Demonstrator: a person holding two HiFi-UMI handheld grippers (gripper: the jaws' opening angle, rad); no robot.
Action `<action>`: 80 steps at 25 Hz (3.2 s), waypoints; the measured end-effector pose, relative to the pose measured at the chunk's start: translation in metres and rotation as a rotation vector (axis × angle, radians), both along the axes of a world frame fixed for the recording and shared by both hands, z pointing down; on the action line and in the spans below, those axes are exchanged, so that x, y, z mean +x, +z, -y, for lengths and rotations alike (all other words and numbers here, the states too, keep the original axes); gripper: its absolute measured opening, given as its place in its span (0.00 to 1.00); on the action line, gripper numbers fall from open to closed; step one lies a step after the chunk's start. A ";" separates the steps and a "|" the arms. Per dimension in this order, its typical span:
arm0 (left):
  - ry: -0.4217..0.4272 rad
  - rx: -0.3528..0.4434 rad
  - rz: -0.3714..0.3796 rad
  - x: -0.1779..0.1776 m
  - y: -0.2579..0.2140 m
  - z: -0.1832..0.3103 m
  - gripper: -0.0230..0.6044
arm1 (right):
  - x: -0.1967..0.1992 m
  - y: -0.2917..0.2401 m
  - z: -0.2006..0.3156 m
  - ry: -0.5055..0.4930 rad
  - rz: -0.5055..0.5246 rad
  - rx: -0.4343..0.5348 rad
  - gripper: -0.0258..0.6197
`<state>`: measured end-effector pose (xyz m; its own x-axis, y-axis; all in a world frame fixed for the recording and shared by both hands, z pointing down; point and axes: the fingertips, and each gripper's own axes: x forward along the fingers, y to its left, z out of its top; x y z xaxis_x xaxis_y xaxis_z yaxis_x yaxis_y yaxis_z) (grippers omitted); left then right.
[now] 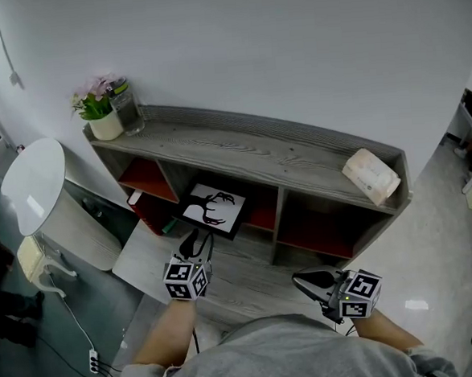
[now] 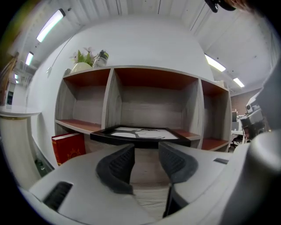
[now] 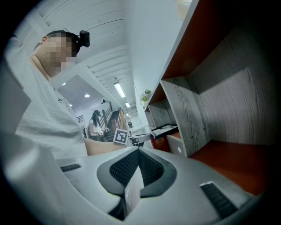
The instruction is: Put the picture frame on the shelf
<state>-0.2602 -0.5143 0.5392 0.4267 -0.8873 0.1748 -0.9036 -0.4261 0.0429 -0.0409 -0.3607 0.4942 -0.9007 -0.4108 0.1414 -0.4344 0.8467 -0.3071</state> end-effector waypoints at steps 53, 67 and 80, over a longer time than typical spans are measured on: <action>0.102 -0.012 -0.102 0.023 -0.036 -0.059 0.33 | 0.027 -0.023 -0.012 -0.016 0.085 0.099 0.07; 0.295 0.100 -0.294 -0.023 -0.065 -0.114 0.05 | -0.032 -0.014 0.012 0.015 0.118 0.102 0.07; 0.628 0.115 -0.392 -0.161 -0.108 -0.024 0.05 | -0.186 -0.043 0.101 0.306 0.137 0.082 0.07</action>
